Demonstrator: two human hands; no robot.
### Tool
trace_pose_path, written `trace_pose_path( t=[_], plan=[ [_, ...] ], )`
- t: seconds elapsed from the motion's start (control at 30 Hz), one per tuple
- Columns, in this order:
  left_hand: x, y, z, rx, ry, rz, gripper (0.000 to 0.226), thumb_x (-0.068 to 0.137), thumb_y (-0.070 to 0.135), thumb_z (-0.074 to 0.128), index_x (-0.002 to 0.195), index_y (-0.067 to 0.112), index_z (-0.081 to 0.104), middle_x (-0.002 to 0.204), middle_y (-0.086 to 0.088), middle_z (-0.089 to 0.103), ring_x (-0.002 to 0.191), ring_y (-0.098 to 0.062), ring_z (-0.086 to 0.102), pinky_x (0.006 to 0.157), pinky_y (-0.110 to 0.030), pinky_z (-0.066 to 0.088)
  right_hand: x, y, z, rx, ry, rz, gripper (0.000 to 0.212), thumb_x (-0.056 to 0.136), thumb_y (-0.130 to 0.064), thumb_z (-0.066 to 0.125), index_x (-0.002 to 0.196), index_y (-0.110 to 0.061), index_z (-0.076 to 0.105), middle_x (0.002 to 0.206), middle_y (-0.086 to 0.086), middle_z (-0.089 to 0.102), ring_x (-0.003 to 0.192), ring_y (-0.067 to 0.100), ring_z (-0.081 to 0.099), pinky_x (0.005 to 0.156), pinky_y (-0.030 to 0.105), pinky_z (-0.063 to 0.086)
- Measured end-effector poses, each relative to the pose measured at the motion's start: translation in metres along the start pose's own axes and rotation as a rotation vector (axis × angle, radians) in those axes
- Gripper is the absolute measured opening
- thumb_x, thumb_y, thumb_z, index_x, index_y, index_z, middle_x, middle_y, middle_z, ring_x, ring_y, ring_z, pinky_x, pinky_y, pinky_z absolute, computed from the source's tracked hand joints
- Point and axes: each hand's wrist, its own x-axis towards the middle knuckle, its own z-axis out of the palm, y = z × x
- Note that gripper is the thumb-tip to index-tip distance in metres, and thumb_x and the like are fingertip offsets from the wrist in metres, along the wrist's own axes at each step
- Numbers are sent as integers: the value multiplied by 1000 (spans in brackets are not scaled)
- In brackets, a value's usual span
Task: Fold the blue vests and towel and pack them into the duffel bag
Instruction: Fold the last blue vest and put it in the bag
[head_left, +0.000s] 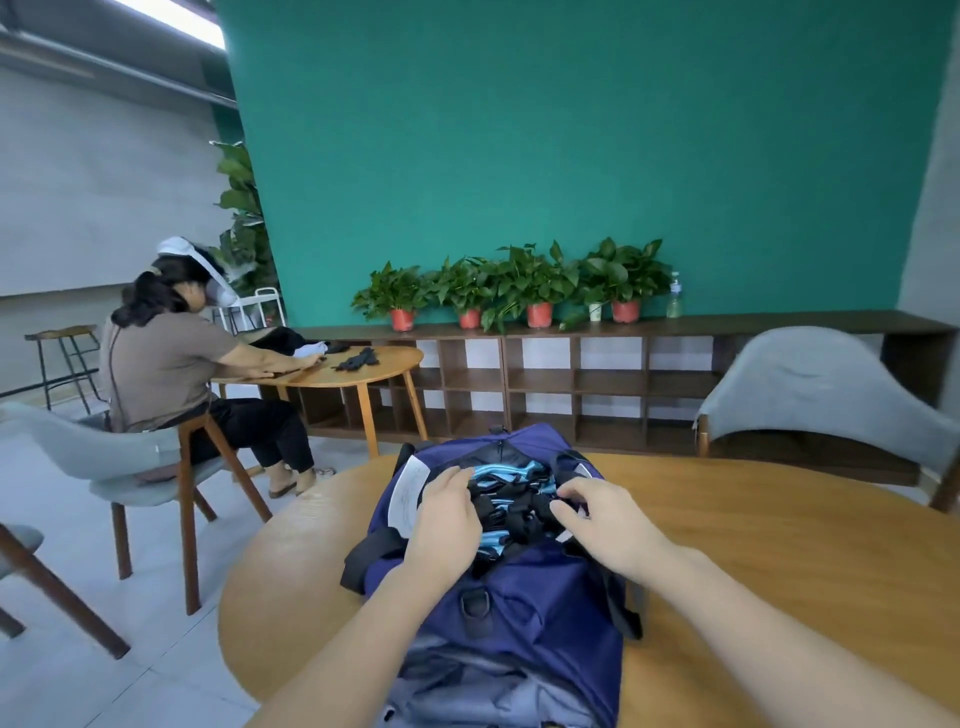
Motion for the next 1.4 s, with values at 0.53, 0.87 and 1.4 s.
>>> trace_pose_path(
  t=[0.53,0.87,1.4],
  plan=[
    [-195,182,115,-246,-228,368,35,95,29,65,129,32,63,108,11,66,88,2,61,88,-23,50,-268,111,-78,-29,166,183,23,100,-35,58,111,-21,72,103,-6,72,99,9,62,87,18,42],
    [-287,289,236,-263,-636,459,32,93,38,66,125,33,65,94,21,68,78,7,60,86,-26,54,-426,238,-101,35,227,530,18,100,-32,57,101,-23,72,89,-9,69,89,9,60,74,17,40],
    [-342,323,457,72,-1094,405,40,92,43,65,130,30,61,109,1,70,103,-22,64,92,-41,55,-521,429,-29,132,90,1008,25,93,-24,51,74,-8,52,71,4,55,65,21,44,69,39,48]
  ],
)
